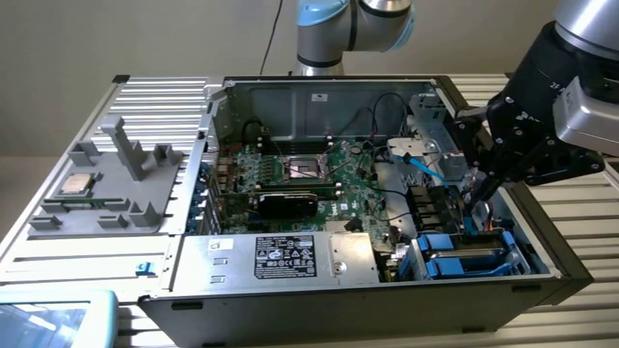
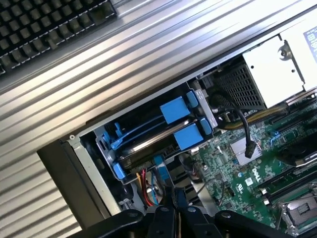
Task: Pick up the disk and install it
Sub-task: 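Insert the second disk wire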
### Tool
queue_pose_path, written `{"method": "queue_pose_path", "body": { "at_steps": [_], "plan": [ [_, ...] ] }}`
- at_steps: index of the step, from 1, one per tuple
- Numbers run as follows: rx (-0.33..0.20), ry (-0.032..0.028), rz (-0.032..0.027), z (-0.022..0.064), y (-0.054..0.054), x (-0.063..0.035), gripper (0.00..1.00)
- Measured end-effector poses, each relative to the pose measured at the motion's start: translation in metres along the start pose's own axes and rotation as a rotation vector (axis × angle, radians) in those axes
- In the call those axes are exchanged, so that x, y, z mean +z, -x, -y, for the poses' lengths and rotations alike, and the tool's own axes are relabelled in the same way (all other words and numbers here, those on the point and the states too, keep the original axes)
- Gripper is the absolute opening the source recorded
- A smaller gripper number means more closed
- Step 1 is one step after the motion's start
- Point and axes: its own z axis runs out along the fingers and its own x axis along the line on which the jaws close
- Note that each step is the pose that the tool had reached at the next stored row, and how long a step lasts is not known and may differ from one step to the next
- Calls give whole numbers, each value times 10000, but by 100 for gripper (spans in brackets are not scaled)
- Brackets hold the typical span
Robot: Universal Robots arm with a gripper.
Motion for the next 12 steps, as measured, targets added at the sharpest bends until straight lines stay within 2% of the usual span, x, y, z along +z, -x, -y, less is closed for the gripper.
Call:
{"method": "queue_pose_path", "body": {
  "at_steps": [3,7,10,11,12],
  "plan": [
    [-364,-24,41,1,-1,0,11],
    [-369,-29,36,-2,4,0,11],
    [-786,-19,55,-4,6,0,11],
    [-956,-28,66,-3,7,0,11],
    [-1058,-64,84,-5,6,0,11]
  ]
}}
